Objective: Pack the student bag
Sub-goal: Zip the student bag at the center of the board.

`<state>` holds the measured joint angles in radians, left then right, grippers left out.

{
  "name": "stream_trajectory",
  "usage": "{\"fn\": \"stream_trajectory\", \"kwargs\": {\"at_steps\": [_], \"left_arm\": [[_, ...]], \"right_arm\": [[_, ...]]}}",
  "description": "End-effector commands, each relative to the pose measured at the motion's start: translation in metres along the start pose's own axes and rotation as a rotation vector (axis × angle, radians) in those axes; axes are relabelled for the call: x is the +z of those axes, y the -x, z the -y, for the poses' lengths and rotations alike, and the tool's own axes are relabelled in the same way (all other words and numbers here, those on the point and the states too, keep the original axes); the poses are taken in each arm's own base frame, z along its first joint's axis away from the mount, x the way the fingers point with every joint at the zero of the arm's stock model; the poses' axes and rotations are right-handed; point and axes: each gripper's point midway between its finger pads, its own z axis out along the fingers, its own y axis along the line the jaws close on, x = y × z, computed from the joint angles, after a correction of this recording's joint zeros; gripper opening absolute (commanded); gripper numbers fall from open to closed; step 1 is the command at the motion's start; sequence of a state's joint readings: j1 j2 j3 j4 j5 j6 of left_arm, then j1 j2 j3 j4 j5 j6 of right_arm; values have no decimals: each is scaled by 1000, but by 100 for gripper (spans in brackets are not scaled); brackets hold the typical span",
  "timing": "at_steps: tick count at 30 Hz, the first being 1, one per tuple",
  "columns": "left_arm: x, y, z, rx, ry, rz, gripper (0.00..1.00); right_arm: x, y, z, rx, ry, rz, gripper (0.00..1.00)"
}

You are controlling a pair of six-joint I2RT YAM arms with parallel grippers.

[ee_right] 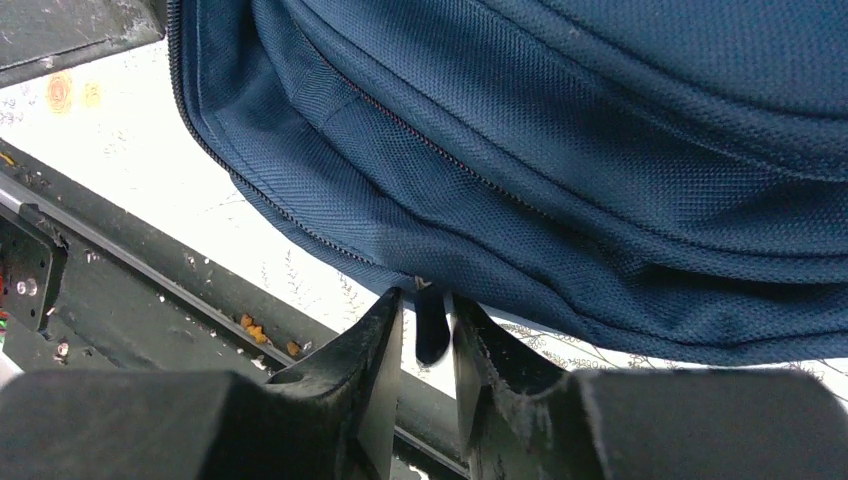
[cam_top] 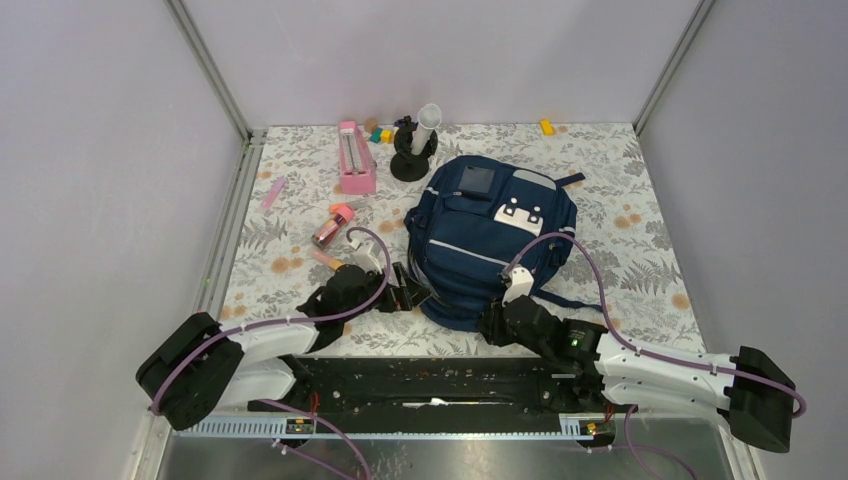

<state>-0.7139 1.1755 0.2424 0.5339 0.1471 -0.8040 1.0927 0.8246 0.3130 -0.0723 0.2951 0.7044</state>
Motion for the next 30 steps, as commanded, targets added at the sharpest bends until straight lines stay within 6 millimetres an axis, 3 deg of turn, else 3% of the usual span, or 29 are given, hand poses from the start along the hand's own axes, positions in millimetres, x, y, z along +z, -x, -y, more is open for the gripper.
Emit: {"fn": "stream_trajectory", "kwargs": {"at_steps": [1, 6, 11, 18, 24, 30], "left_arm": [[5, 17, 20, 19, -65, 40, 99], [7, 14, 15, 14, -50, 31, 99], [8, 10, 10, 2, -36, 28, 97], [18, 0, 15, 37, -107, -8, 59], [24, -7, 28, 61, -148, -11, 49], [26, -15, 52, 63, -197, 3, 47]], "right_arm": [[3, 15, -3, 36, -2, 81, 31], [4, 30, -12, 39, 17, 135, 27], [0, 38, -18, 25, 26, 135, 0], [-5, 37, -42, 41, 57, 81, 0], [-4, 42, -74, 38, 89, 48, 0], [0, 51, -92, 29, 97, 41, 0]]}}
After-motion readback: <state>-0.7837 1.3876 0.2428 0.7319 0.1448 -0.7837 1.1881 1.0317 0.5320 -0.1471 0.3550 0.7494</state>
